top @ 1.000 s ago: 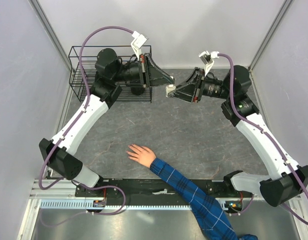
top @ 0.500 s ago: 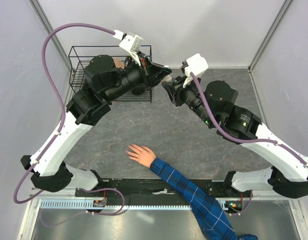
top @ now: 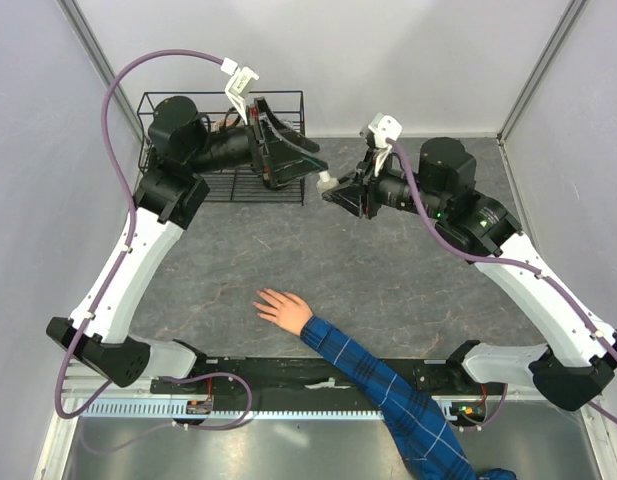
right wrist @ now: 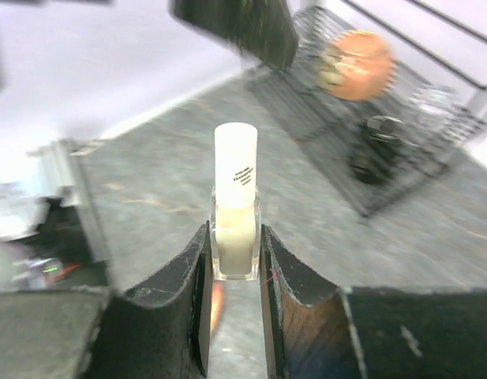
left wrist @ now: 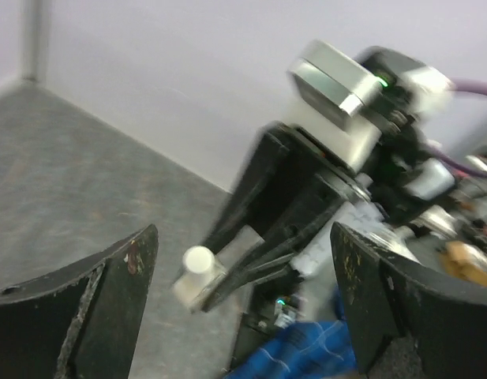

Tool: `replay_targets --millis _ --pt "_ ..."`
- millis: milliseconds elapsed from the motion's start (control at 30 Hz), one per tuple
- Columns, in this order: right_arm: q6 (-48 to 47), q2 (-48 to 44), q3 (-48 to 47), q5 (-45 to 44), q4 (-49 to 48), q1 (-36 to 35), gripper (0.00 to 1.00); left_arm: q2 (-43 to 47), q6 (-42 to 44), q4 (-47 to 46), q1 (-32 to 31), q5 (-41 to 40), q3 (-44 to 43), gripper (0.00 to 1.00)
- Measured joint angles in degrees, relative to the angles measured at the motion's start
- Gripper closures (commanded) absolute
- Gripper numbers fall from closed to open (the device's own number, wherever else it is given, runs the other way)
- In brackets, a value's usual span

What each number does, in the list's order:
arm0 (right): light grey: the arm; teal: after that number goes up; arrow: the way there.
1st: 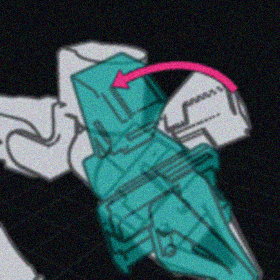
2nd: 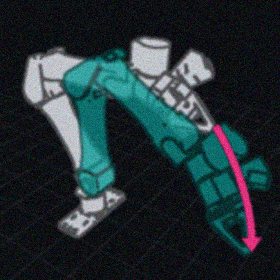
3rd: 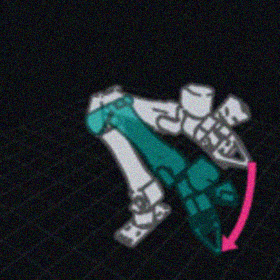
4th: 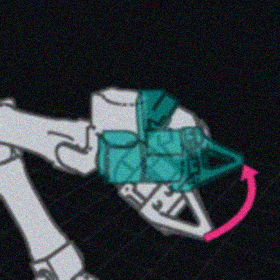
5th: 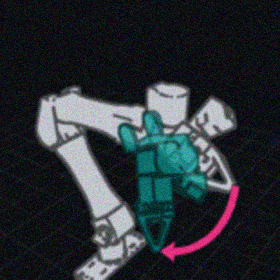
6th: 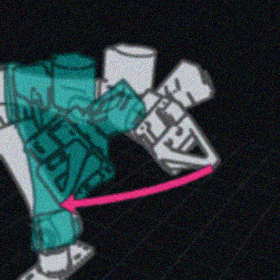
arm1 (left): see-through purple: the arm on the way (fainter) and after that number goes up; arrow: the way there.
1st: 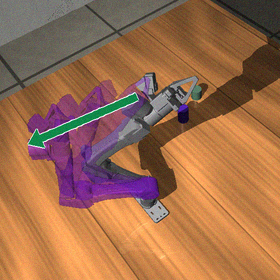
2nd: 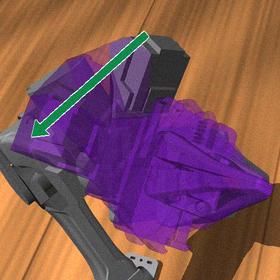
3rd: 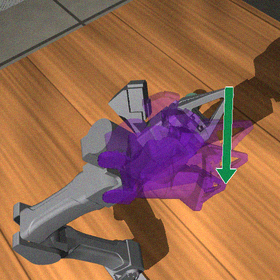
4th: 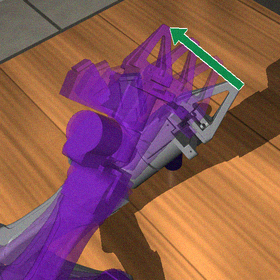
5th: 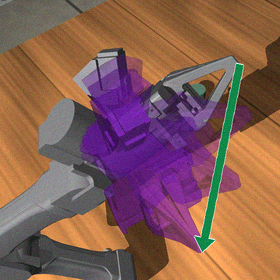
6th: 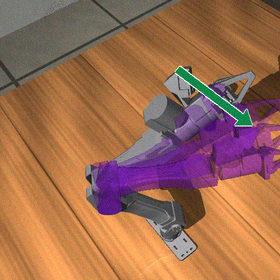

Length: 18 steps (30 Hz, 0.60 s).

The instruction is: Paint the nails

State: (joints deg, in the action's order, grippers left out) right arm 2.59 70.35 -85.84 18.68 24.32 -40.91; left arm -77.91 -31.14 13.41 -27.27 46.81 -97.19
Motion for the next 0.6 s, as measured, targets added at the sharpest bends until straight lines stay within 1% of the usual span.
replay_targets --millis 33,67,100,133,233,300,333,367,433,467,600 --pt "1.0 -0.1 0.0 3.5 -0.4 1.3 1.00 0.2 -2.2 -3.0 0.2 3.0 1.3 0.19" --pt "2.1 -0.2 0.0 6.8 -0.8 2.3 1.00 0.3 -4.6 -6.5 0.2 5.7 2.6 0.20" --pt "3.5 -0.3 0.0 10.1 -1.5 3.1 1.00 0.3 -6.9 -9.8 0.3 8.0 3.9 0.25" --pt "5.0 -0.3 0.1 13.0 -2.6 4.1 1.00 0.3 -8.8 -12.8 0.3 10.1 4.9 0.27" --pt "10.8 -0.8 1.6 20.8 -8.5 6.5 1.00 0.3 -13.6 -19.5 0.6 14.3 6.9 0.28" --pt "14.8 -1.1 3.0 24.6 -12.9 8.2 1.00 0.0 -15.6 -23.0 0.7 16.0 7.1 0.35" --pt "16.5 -1.1 3.6 26.4 -14.9 8.9 1.00 -0.2 -16.5 -24.9 0.9 16.6 7.1 0.37" --pt "18.1 -1.1 4.0 27.5 -16.7 9.3 1.00 -0.4 -17.2 -26.2 0.9 16.9 7.1 0.41" --pt "20.7 -1.1 4.6 29.6 -19.8 9.9 1.00 -1.0 -19.0 -29.1 1.0 17.9 7.2 0.43" --pt "21.8 -1.0 4.7 30.5 -21.0 10.0 1.00 -1.2 -19.6 -30.3 1.1 18.1 7.4 0.47" --pt "25.1 -0.4 4.8 32.6 -25.3 10.1 1.00 -2.2 -22.0 -33.7 1.0 19.5 7.6 0.50"
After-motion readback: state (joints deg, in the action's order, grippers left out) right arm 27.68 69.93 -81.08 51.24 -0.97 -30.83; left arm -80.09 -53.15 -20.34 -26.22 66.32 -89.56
